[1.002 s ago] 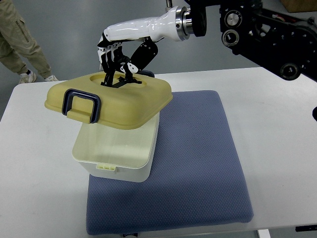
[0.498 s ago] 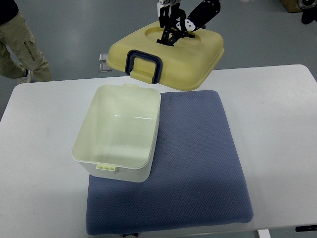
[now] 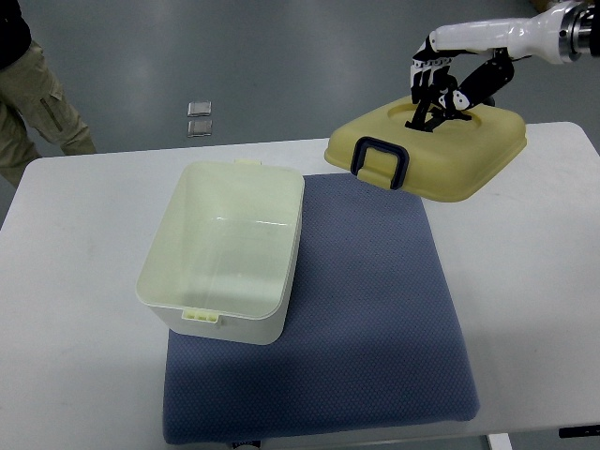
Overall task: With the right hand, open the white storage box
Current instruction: 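Carry the lid beside the box and lower it onto the blue mat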
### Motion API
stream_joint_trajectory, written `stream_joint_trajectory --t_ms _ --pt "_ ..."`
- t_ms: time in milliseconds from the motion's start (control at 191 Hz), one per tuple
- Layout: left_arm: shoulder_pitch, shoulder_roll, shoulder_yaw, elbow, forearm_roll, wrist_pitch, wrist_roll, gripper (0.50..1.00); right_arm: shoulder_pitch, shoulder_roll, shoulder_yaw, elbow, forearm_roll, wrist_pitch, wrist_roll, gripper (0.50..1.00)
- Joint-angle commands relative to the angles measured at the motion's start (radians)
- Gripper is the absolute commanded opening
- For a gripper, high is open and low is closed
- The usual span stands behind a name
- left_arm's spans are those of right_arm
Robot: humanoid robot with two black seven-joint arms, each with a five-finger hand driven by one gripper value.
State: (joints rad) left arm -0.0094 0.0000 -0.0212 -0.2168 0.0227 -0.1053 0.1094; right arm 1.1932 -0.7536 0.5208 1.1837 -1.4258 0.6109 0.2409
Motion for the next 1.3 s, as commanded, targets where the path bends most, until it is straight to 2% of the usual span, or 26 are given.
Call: stream_joint_trajectory --t_ms 0,551,1296 --pt "0.000 0.000 0.001 0.000 0.000 -0.001 -0.001 1.000 -0.043 0.000 -0.004 -0.001 -0.004 0.000 0.003 0.500" --pt "0.000 0.000 0.001 0.000 -0.001 0.001 0.001 1.000 -0.147 0.054 -0.153 -0.001 -0.054 0.000 0.005 0.500" --pt "0.000 0.000 0.001 0.000 -0.001 0.001 0.001 1.000 -0.234 0.142 -0.143 0.002 -0.047 0.000 0.017 0.500"
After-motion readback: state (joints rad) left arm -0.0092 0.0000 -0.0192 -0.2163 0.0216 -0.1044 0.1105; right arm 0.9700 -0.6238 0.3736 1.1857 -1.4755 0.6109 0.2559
